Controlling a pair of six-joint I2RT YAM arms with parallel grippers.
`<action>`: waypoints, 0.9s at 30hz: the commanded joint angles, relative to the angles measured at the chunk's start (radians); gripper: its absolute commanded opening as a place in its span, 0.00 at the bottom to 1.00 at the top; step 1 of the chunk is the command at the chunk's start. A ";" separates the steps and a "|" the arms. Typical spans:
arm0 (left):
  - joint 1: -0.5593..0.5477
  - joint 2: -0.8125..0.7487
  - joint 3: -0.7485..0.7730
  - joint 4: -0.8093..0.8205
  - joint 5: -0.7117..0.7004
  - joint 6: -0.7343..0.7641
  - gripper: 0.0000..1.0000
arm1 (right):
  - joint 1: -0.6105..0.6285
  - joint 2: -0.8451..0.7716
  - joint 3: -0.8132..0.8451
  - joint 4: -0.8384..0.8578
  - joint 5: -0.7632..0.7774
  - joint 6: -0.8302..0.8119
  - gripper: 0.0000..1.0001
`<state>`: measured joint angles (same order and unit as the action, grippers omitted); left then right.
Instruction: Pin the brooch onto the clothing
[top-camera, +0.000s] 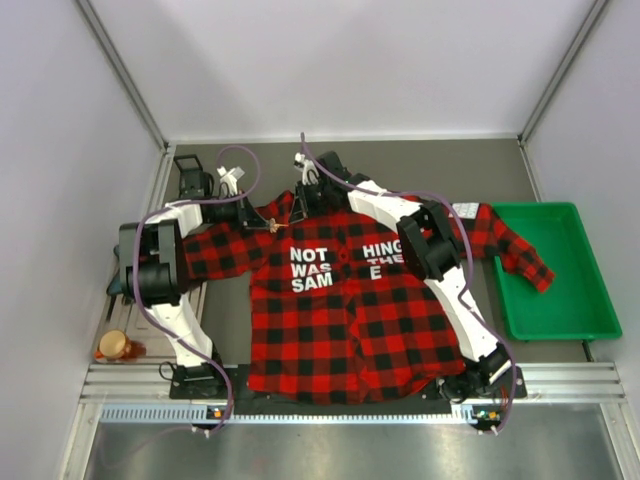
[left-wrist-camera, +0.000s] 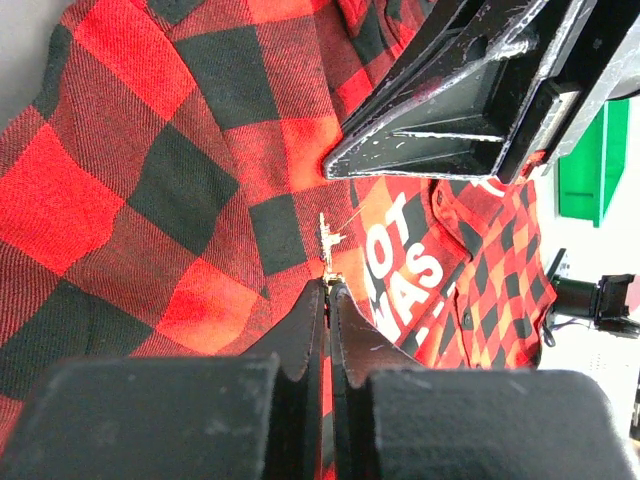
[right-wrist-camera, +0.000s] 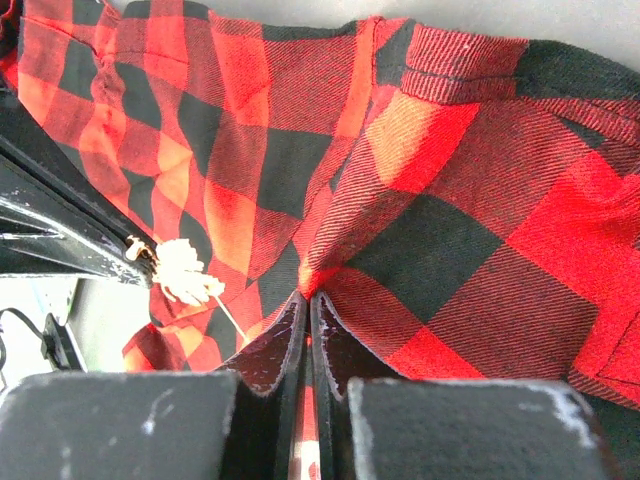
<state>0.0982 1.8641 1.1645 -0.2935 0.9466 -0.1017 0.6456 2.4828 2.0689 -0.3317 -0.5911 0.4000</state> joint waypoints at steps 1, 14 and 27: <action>-0.008 0.024 0.041 -0.006 0.008 0.022 0.00 | 0.000 -0.078 -0.006 0.057 -0.035 0.019 0.00; -0.011 0.066 0.066 -0.015 -0.012 0.017 0.00 | -0.006 -0.099 -0.033 0.062 -0.044 0.020 0.00; -0.028 0.089 0.083 -0.012 0.009 0.010 0.00 | -0.009 -0.096 -0.039 0.069 -0.053 0.023 0.00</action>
<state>0.0818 1.9404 1.2118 -0.3187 0.9245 -0.1017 0.6434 2.4714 2.0338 -0.3134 -0.6128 0.4137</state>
